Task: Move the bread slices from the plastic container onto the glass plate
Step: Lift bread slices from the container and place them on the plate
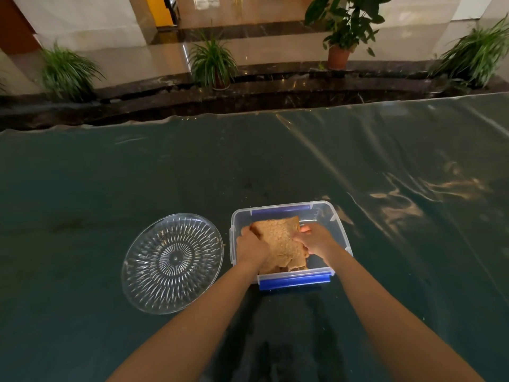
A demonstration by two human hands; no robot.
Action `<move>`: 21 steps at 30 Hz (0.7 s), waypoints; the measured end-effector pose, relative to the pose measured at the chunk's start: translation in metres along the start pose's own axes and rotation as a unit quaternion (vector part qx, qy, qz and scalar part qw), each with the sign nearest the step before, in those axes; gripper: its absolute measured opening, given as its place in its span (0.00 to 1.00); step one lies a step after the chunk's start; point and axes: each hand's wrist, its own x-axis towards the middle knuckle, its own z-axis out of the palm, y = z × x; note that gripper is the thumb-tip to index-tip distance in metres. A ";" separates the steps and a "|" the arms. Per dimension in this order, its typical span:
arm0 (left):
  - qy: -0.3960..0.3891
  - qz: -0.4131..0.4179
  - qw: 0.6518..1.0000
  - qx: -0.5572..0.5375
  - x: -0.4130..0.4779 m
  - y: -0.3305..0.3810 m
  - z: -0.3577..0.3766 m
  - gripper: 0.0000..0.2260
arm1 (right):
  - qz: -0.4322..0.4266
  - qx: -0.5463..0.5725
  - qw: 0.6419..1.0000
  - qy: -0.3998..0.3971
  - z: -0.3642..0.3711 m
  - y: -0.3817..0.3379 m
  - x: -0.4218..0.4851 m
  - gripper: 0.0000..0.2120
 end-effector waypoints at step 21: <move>0.057 0.015 0.977 -0.205 0.008 -0.024 -0.112 0.20 | -0.088 0.077 0.993 -0.032 0.050 -0.100 -0.027 0.13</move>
